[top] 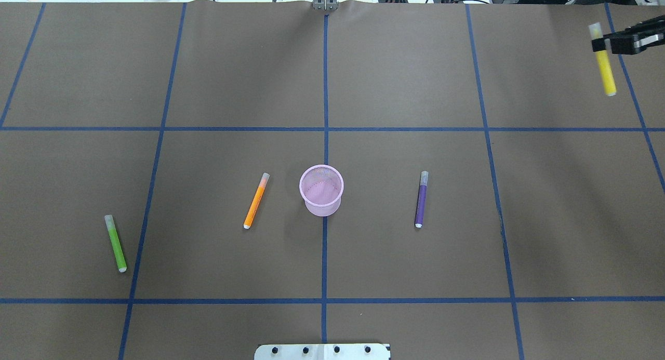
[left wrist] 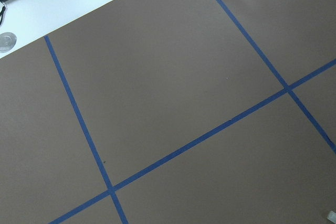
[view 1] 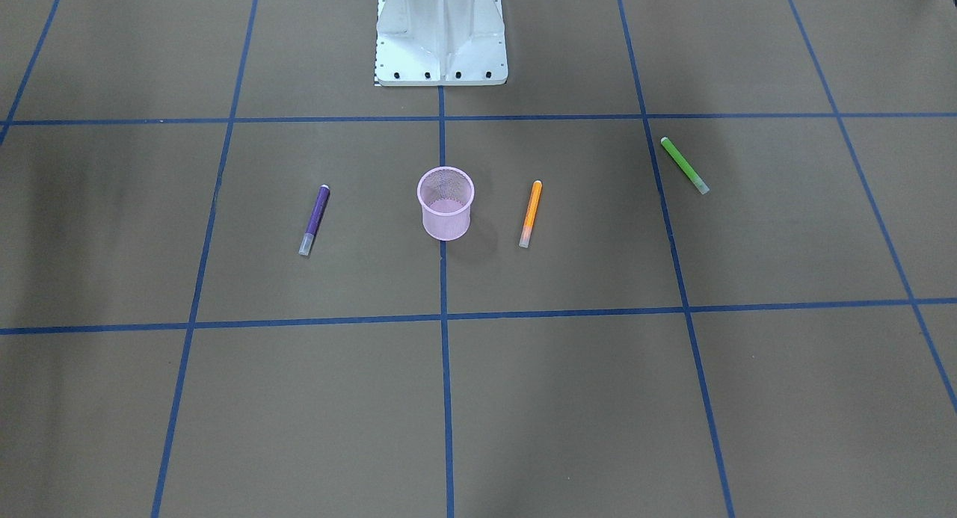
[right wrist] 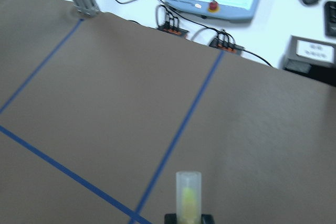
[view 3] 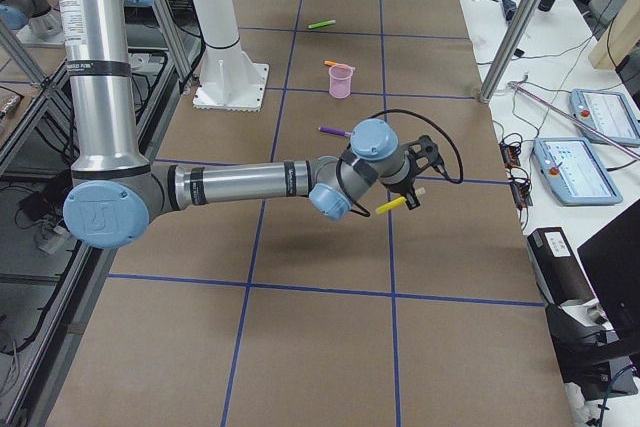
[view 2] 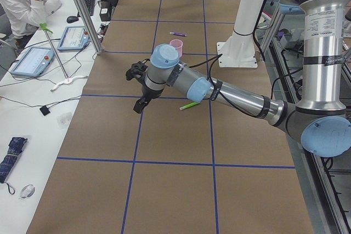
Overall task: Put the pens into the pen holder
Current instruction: 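Carry the yellow marker with the right gripper over the pink cup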
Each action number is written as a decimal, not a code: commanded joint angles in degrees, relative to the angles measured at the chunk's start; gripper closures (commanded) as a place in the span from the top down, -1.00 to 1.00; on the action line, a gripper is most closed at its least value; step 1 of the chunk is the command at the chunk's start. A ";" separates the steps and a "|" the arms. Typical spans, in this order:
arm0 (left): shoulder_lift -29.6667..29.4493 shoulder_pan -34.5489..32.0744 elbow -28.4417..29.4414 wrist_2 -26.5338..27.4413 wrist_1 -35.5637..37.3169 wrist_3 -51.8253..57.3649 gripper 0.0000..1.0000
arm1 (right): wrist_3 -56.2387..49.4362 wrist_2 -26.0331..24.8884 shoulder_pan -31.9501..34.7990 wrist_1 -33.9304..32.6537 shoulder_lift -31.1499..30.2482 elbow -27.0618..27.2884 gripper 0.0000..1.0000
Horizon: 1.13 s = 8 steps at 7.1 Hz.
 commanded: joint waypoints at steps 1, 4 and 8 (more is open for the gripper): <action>-0.02 0.46 0.03 -0.07 -0.31 -0.19 1.00 | 5.89 -11.53 -11.38 4.17 6.50 4.23 -1.00; -0.02 0.89 0.29 -0.25 -0.13 -0.10 1.00 | 7.79 -32.18 -30.63 16.73 9.68 2.40 -1.00; 0.15 1.16 1.08 -0.34 -0.13 -0.10 1.00 | 7.78 -50.15 -45.96 19.67 17.85 -3.67 -1.00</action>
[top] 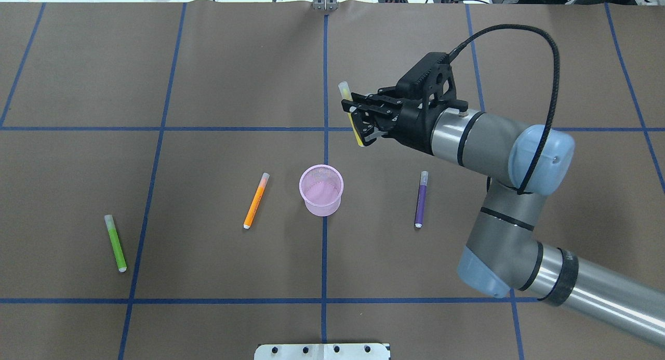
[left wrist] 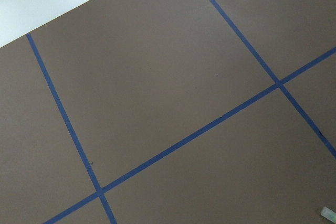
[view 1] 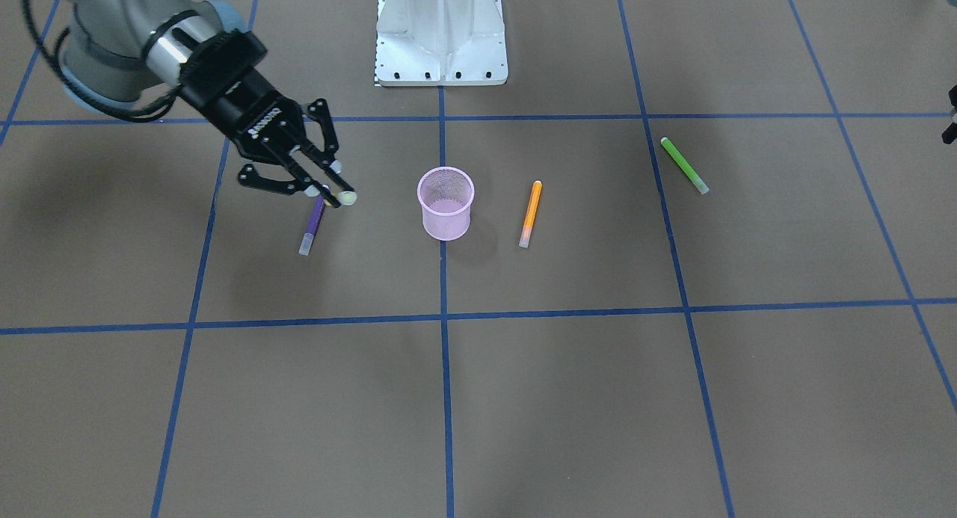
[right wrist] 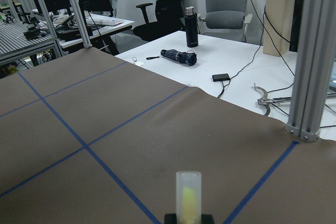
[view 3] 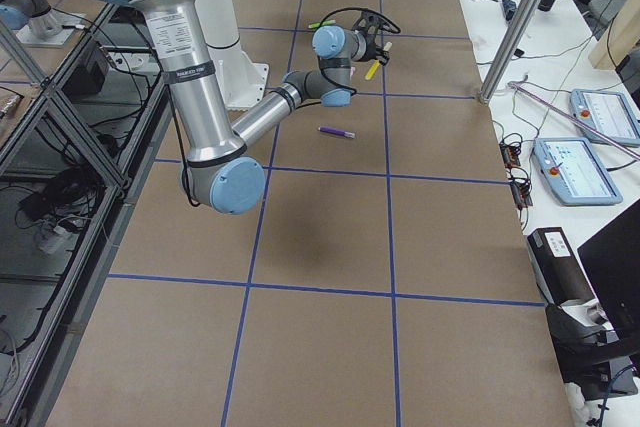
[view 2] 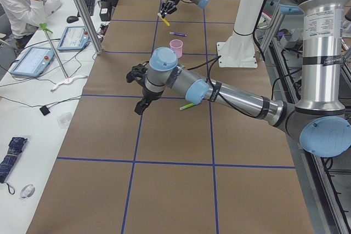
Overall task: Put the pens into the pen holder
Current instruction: 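Carry the yellow marker with the right gripper over the pink cup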
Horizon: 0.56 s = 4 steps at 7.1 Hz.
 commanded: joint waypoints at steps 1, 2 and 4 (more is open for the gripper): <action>0.04 0.16 0.51 -0.01 0.00 0.09 1.00 | 0.00 -7.44 -5.73 1.41 2.01 -1.34 -1.00; 0.04 0.25 0.68 -0.01 0.00 0.09 1.00 | -0.09 -9.29 -7.05 4.03 2.97 -3.70 -1.00; 0.04 0.33 0.77 -0.01 0.00 0.09 1.00 | -0.79 -12.54 -9.77 5.38 3.86 -5.65 -1.00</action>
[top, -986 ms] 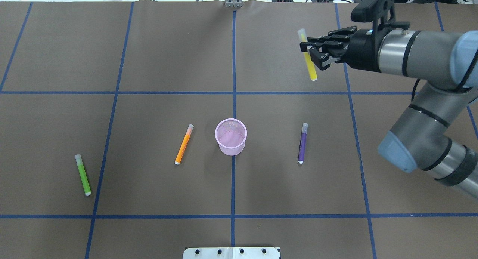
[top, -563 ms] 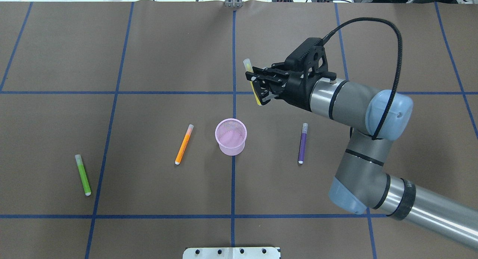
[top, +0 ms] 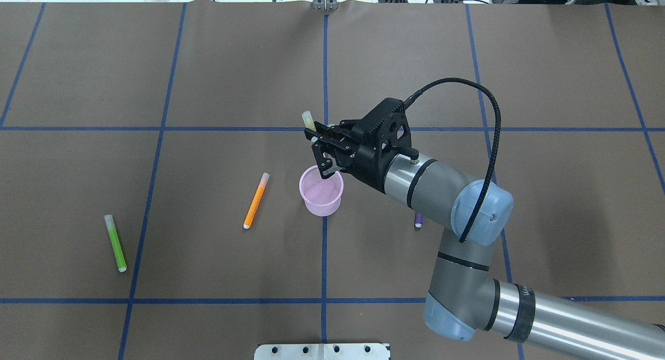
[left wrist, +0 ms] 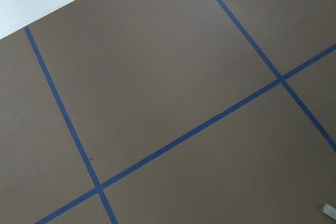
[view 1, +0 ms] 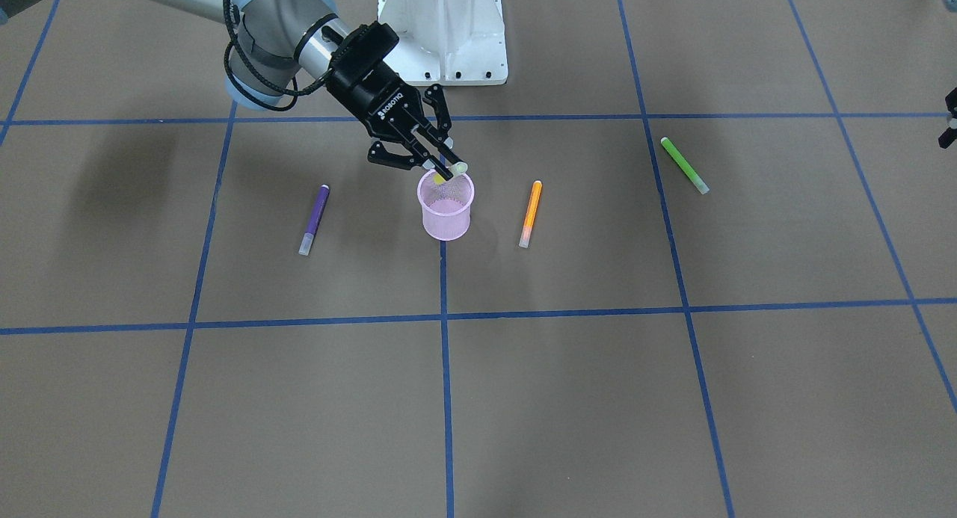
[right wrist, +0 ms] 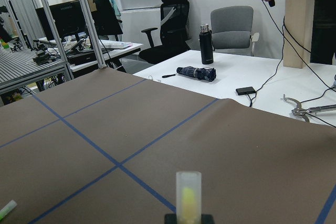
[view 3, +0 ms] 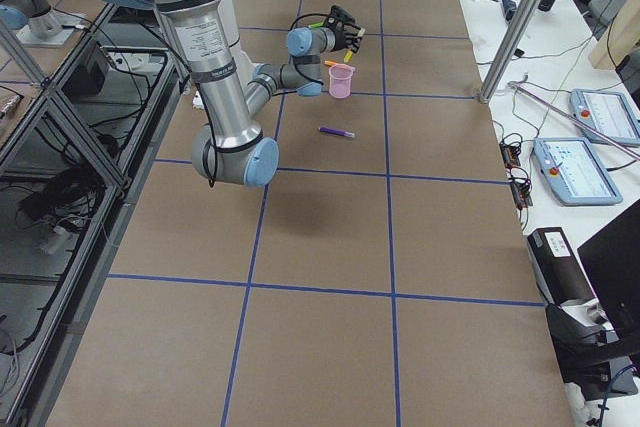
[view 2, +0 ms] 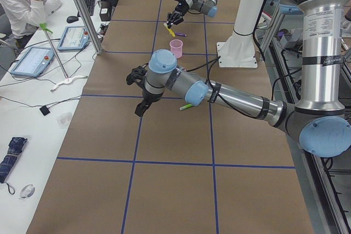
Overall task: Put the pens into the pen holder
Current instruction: 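Carry the yellow marker with the right gripper over the pink cup, then lower the yellow marker into the pink cup and open the right gripper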
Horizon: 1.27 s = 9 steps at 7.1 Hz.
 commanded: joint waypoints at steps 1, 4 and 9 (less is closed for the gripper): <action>0.00 0.05 0.06 0.00 0.00 0.00 1.00 | -1.68 -3.83 -3.19 0.82 0.43 -1.19 -1.00; -0.09 0.05 0.24 0.00 0.00 0.00 1.00 | -1.87 -5.25 -5.13 0.82 -0.27 -1.89 -0.38; -0.09 0.05 0.68 0.00 0.00 -0.08 1.00 | 10.22 -4.21 -2.43 -2.05 0.52 -1.54 0.97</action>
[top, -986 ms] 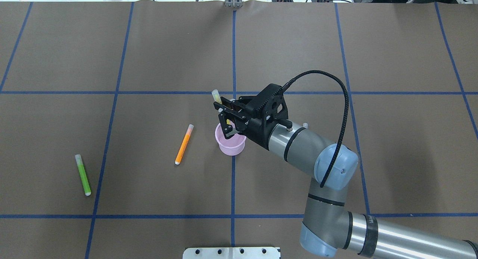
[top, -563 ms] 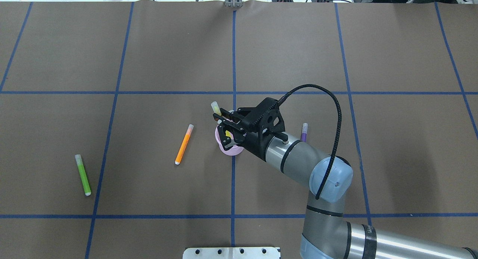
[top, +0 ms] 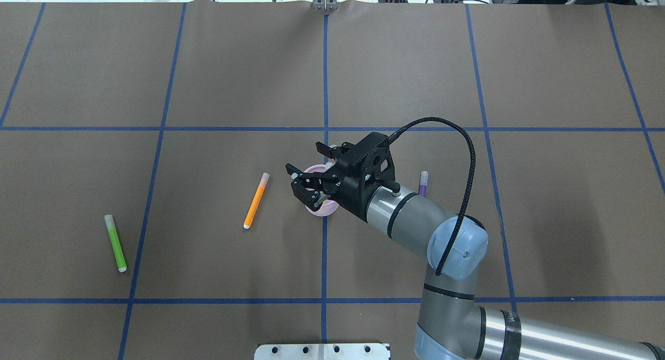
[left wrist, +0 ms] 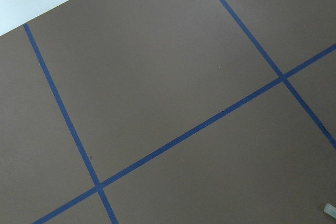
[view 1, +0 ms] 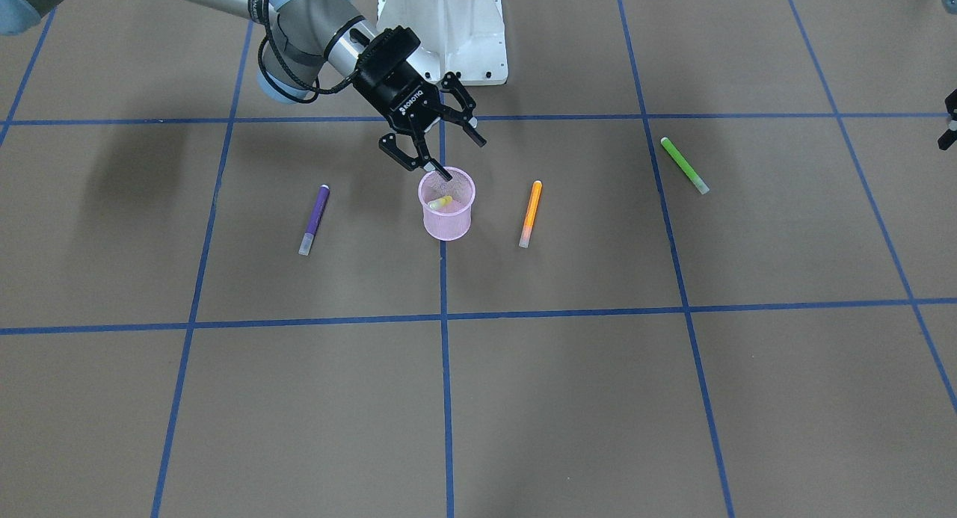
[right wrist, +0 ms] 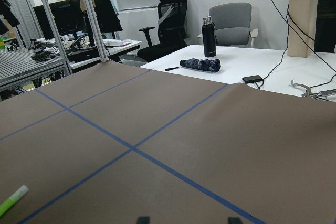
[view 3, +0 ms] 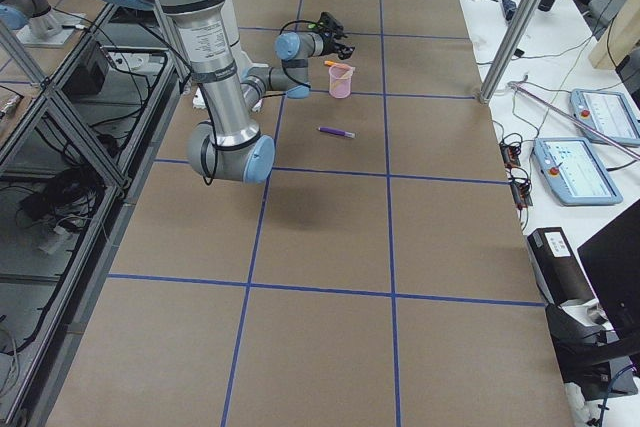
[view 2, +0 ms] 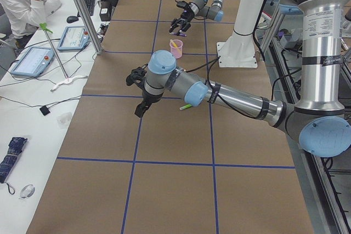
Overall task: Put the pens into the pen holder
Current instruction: 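Lower the yellow marker into the pink cup and open the right gripper, then raise the right gripper away while the left gripper reaches the green marker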
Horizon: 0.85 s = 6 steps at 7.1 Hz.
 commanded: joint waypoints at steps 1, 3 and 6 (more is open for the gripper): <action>0.18 0.26 0.43 -0.43 0.11 -1.05 1.00 | 10.71 5.99 5.62 -8.73 0.05 0.89 0.97; 0.70 5.94 0.17 -3.96 -4.15 -20.38 1.00 | 16.99 24.50 17.46 -25.59 -0.04 3.26 0.97; 6.05 15.77 -0.01 -1.95 -14.27 -44.66 1.00 | 12.21 44.65 35.04 -45.49 -1.79 2.83 0.98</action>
